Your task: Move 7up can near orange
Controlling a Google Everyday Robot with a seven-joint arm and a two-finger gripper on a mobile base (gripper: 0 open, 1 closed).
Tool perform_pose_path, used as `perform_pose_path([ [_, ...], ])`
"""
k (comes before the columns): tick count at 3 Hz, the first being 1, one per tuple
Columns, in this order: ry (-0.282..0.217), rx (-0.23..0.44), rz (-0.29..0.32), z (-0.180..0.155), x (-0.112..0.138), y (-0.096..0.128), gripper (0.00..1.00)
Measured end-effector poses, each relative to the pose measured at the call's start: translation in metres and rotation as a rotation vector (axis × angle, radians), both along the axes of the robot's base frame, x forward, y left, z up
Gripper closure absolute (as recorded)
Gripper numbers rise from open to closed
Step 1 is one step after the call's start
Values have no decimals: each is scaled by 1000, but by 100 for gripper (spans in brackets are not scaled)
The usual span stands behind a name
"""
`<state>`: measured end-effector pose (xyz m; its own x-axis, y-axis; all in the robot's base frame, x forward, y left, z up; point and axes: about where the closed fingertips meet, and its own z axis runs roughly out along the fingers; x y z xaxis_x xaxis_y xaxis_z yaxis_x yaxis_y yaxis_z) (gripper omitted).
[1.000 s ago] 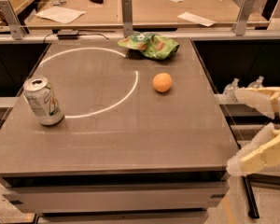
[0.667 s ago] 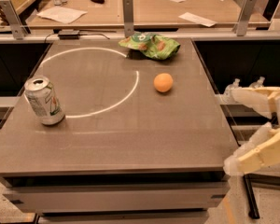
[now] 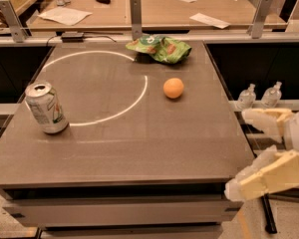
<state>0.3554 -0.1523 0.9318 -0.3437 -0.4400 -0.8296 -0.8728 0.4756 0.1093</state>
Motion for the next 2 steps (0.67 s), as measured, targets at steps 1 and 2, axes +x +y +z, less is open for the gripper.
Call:
perform_pose_path([
  [1,32,30,-84,-23,-21,28,0],
  [2,-8,77,-120,-42,-31,59,0],
])
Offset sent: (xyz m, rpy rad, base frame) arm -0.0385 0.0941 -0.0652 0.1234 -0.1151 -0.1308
